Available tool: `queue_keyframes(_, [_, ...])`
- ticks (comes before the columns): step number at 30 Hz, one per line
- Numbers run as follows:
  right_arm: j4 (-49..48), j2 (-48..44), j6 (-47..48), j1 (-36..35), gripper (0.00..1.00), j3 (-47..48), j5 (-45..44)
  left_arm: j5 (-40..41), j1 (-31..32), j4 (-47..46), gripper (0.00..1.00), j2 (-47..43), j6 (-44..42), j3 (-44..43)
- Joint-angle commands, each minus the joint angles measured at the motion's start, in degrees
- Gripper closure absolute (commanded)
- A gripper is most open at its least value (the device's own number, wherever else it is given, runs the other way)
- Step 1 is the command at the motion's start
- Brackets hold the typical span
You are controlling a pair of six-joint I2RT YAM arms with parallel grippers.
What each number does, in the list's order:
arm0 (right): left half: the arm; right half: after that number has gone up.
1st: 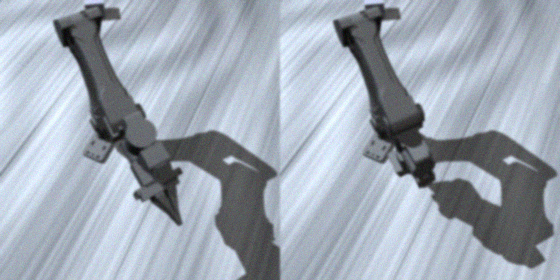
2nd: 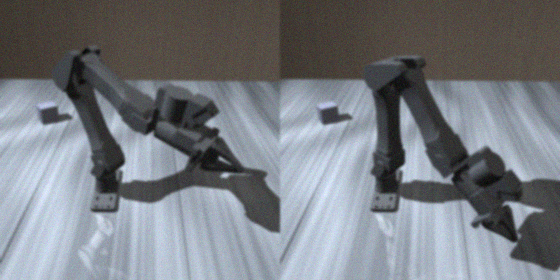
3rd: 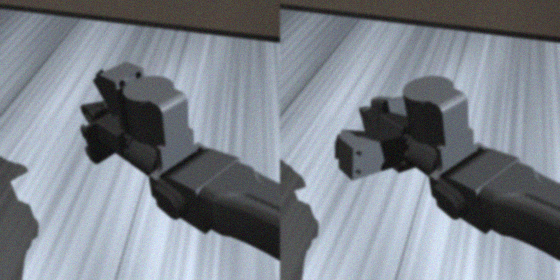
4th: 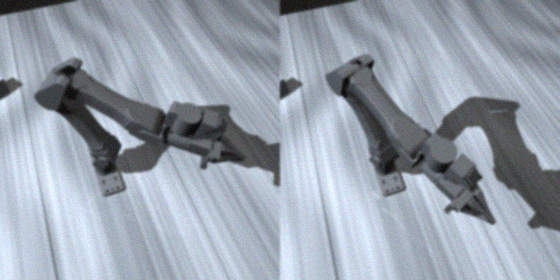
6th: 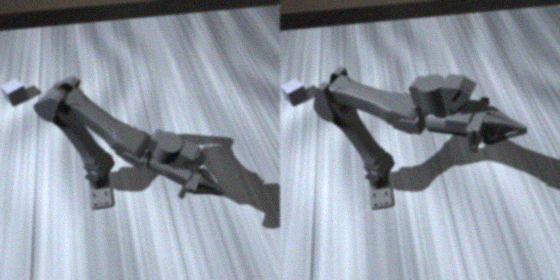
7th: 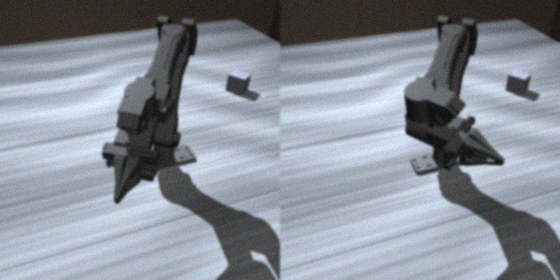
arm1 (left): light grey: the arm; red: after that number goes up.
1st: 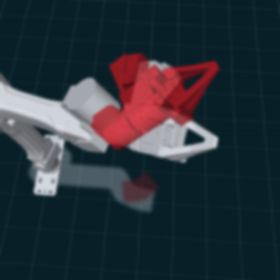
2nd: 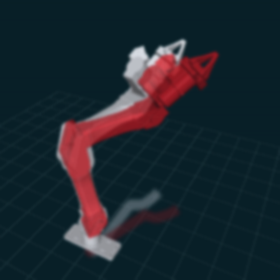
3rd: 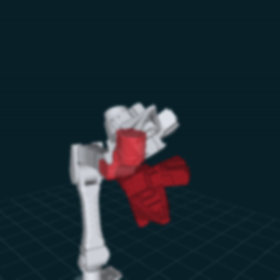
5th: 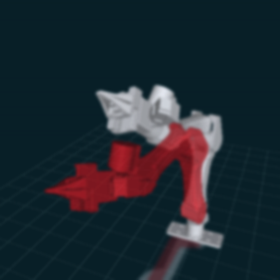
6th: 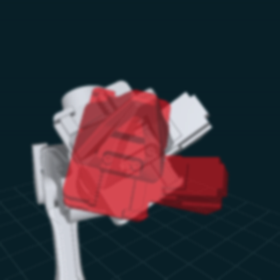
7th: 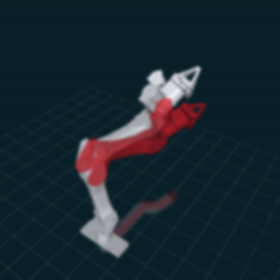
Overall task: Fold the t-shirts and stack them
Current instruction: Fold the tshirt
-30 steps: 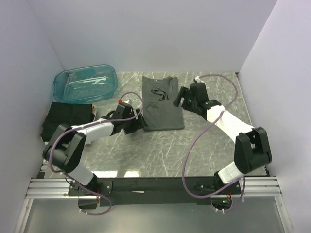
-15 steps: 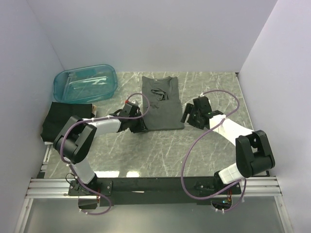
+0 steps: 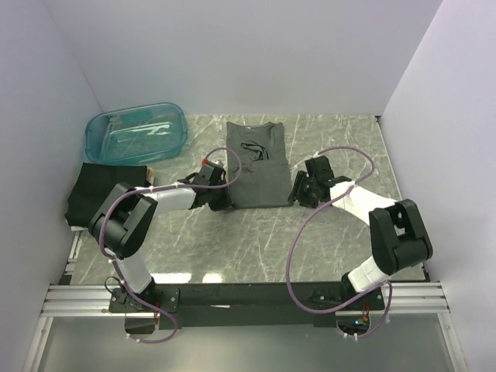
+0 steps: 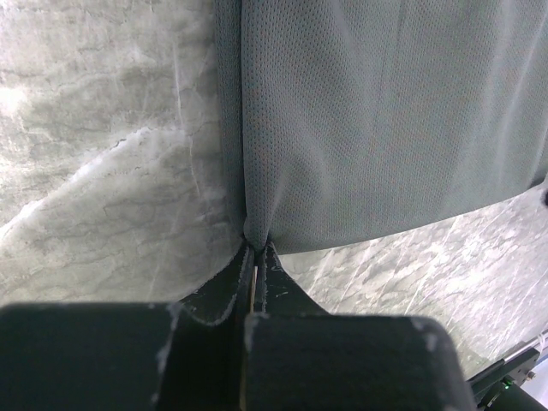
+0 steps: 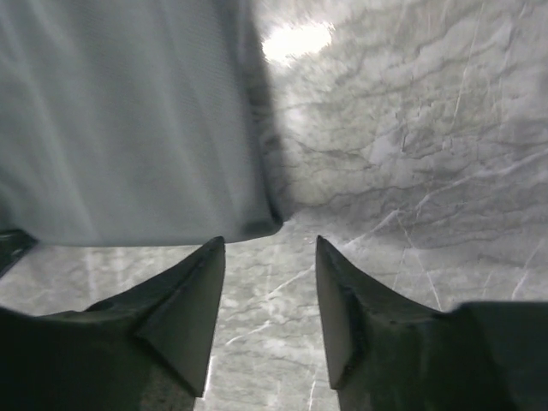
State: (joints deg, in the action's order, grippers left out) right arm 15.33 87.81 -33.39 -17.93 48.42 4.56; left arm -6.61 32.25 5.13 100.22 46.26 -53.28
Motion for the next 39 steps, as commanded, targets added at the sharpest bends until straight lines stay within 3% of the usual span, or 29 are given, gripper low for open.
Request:
queue_keyframes(1, [-0.9, 2.0, 0.3, 0.4, 0.48, 1.2, 0.8, 1.3, 0.3, 0.0, 0.99, -0.7, -0.4, 0.2])
queue_keyframes(5, [-1.5, 3.6, 0.4, 0.4, 0.50, 1.2, 3.7, 0.6, 0.3, -0.5, 0.99, -0.4, -0.4, 0.3])
queue_keyframes(10, [-2.7, 5.7, 0.5, 0.4, 0.69, 1.0, 5.4, 0.5, 0.3, -0.3, 0.99, -0.2, -0.3, 0.4])
queue_keyframes(13, [-2.8, 7.2, 0.6, 0.4, 0.88, 1.1, 6.5, 0.7, 0.4, -0.6, 0.99, -0.7, 0.1, 1.1])
queue_keyframes(14, [-2.8, 7.4, 0.5, 0.4, 1.00, 1.0, 7.6, 0.7, 0.4, -0.3, 0.99, -0.9, 0.2, 1.1])
queue_keyframes(21, [-1.8, 0.4, 0.0, 0.4, 1.00, -6.6, 7.8, 2.3, 2.8, 1.5, 0.99, -5.6, 1.7, 4.5])
queue_keyframes(30, [8.9, -21.7, -3.8, -5.7, 1.00, -21.4, 7.4, 6.3, 13.4, 11.0, 0.99, -22.1, 10.3, 14.7])
queue_keyframes(33, [15.1, -32.8, -7.3, -9.6, 1.00, -23.5, 6.3, 8.7, 18.3, 15.2, 0.99, -28.9, 15.2, 17.3])
queue_keyframes(39, [20.4, -42.4, -9.9, -10.3, 1.00, -19.8, 1.8, 8.9, 20.7, 12.2, 0.99, -36.0, 18.9, 19.8])
